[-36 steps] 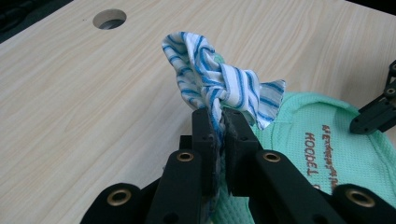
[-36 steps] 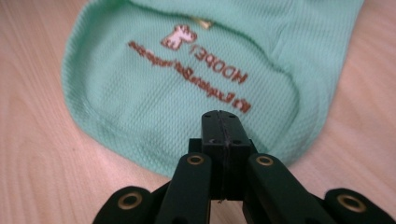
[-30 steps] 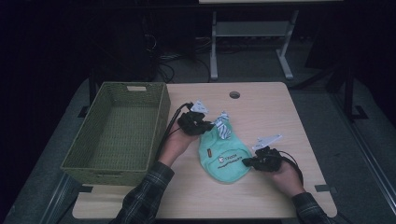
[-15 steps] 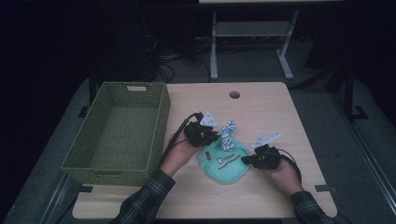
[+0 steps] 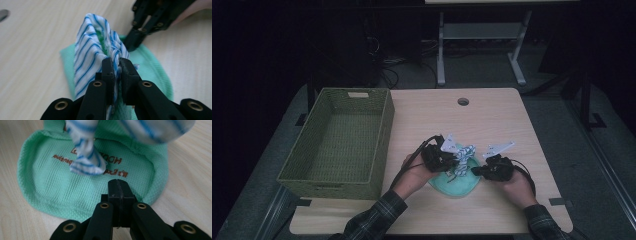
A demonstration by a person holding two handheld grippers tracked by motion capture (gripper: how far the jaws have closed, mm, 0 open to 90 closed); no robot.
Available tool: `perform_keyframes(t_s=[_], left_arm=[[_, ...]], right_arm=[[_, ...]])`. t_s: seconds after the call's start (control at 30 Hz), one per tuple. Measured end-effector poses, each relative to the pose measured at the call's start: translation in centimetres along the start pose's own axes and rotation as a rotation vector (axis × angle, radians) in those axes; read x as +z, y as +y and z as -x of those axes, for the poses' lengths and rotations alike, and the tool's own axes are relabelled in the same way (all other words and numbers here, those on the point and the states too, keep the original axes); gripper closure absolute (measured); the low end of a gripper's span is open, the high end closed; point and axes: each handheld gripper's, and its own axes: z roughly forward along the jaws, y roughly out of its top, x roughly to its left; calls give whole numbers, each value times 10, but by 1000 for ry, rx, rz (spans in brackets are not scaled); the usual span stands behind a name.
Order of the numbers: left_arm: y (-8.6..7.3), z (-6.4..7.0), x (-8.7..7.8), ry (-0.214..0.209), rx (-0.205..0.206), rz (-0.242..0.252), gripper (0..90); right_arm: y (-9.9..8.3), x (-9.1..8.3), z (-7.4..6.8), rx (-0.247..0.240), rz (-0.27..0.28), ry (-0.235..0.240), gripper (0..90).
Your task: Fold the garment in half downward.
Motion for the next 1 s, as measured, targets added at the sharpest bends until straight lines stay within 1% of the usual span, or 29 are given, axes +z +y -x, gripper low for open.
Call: perform_keyframes(t_s=[0.03, 0.13, 0.17, 0.2, 0.23, 0.3, 0.33, 0.4, 0.47, 0.5, 0.53, 0.63, 0.67, 0.73, 0.77, 0.8, 0.83, 0.9, 1.0], left_arm=[[-1, 1, 2, -16, -12, 1, 815], [-2, 0, 4, -41, -28, 16, 783], [-2, 0, 4, -49, -45, 30, 764], [-1, -1, 2, -59, -45, 37, 738], [-1, -1, 1, -69, -66, 58, 705], [1, -3, -3, -87, -72, 77, 643], [1, -4, -5, -88, -76, 87, 610], [2, -5, -8, -91, -78, 107, 585], [2, -9, -12, -83, -74, 120, 595], [2, -11, -14, -77, -77, 124, 612], [1, -15, -15, -61, -82, 126, 630], [-5, -28, -17, -29, -116, 124, 694], [-8, -33, -17, -20, -134, 123, 714], [-14, -42, -15, -4, -156, 108, 768], [-17, -46, -13, -12, -174, 104, 772], [-19, -49, -11, -35, -195, 110, 761], [-21, -50, -9, -62, -212, 116, 731], [-23, -50, -8, -72, -220, 115, 669], [-20, -48, -9, -92, -213, 130, 643]], right_arm=[[0, 0, 1, -4, -2, 0, 898], [0, -1, 1, -3, -1, -1, 897], [0, -1, 1, -4, -2, -3, 898], [0, -1, 0, 1, -3, -4, 897], [0, -1, 0, -1, -3, -5, 897], [0, -2, 0, -1, -3, -7, 897], [0, -2, 0, 2, 1, -7, 896], [0, -4, 1, 2, 6, -7, 891], [-1, -6, 1, 4, 9, -11, 891], [-1, -7, 1, -5, 15, -12, 891], [-2, -8, 1, 1, 18, -10, 891], [-3, -8, 0, 6, 9, -9, 891], [-3, -7, 0, 4, 6, -8, 891], [-4, -6, 0, -1, 2, -7, 891], [-4, -6, 0, -4, 1, -7, 891], [-3, -6, 0, -8, -1, -8, 891], [-4, -5, 0, -8, -1, -7, 891], [-4, -5, 0, -11, -6, -9, 891], [-4, -5, 0, -8, -6, -8, 891]])
